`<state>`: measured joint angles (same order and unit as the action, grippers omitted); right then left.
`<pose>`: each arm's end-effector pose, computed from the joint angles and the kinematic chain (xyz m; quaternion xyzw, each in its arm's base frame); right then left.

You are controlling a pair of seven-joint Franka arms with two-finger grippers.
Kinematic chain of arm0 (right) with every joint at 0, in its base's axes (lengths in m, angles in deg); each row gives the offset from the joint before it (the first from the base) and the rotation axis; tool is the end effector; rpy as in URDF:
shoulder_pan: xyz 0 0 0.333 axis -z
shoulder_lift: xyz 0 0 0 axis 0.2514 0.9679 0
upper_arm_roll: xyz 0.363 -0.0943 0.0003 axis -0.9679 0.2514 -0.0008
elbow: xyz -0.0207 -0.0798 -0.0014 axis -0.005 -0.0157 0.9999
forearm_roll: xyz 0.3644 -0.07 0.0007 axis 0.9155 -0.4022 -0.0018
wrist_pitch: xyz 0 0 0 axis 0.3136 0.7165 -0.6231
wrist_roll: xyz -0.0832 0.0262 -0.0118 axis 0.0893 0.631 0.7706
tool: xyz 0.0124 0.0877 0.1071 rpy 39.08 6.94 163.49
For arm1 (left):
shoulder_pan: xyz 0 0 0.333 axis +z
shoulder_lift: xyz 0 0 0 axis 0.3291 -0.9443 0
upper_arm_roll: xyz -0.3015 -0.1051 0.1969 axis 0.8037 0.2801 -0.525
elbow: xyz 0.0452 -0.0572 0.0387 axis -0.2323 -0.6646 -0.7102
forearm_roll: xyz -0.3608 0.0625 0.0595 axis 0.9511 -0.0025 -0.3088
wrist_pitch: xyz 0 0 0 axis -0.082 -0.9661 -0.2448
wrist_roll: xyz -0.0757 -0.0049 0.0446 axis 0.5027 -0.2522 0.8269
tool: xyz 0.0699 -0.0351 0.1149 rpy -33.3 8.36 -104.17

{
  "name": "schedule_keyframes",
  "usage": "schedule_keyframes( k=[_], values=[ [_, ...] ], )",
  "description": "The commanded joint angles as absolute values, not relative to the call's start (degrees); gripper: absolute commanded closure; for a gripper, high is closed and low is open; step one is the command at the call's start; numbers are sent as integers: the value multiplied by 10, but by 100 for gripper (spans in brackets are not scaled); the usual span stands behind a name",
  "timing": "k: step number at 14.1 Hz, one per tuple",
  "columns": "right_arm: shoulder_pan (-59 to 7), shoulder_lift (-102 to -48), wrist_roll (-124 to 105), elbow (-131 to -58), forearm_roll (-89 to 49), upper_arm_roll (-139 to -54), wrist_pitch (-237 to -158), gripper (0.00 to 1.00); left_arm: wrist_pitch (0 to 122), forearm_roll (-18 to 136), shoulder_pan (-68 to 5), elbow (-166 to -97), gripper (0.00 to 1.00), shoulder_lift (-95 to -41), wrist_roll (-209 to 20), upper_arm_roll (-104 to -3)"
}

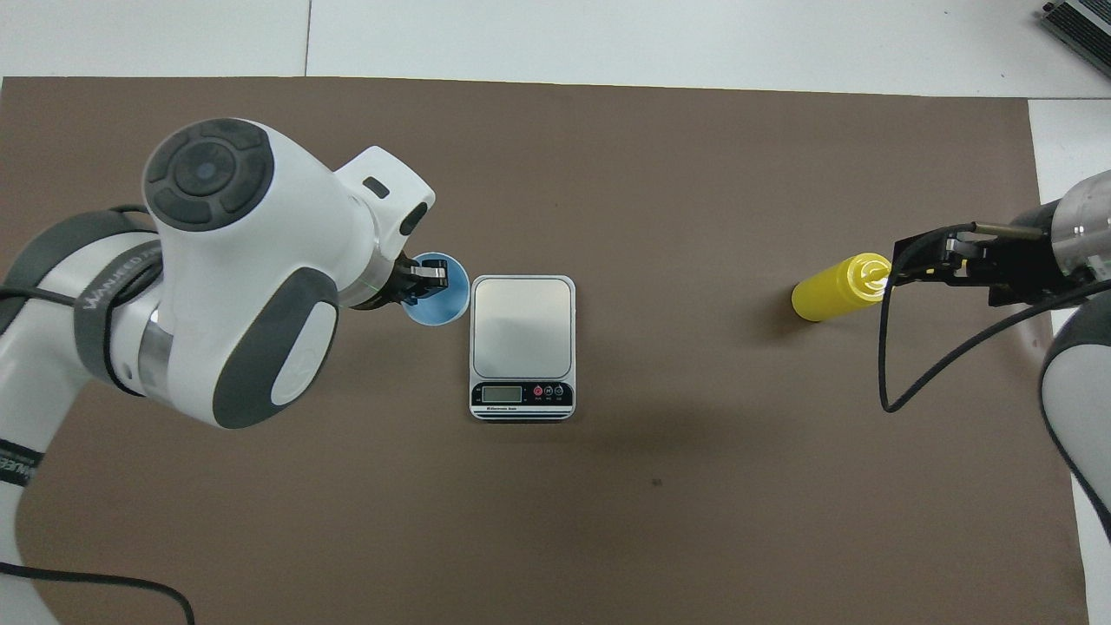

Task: Pour seasoning into cup on scale with both arms
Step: 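Carry the blue cup with the left gripper onto the scale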

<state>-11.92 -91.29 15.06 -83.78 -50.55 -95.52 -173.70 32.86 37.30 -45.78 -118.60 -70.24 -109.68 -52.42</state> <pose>0.5295 0.0362 0.6465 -0.9939 0.1083 -0.0182 0.0016 0.5309 -0.3192 0.5119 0.9991 0.0103 -0.0076 0.0415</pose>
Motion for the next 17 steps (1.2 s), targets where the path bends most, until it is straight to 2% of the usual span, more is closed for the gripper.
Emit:
schedule_keyframes(
  k=[1,4,10,17],
  values=[
    [-112,-921,158,-844,-504,-959,-1730,0,365,364,-488,-1182,100,-736,-1134,-533],
    [-112,-921,158,-844,-504,-959,-1730,0,378,364,-492,-1197,100,-738,-1135,-532],
    [-112,-921,158,-844,-504,-959,-1731,0,455,365,-519,-1271,100,-732,-1162,-532],
    [-112,-921,159,-844,-504,-959,-1730,0,454,365,-517,-1272,100,-733,-1156,-532]
  ],
)
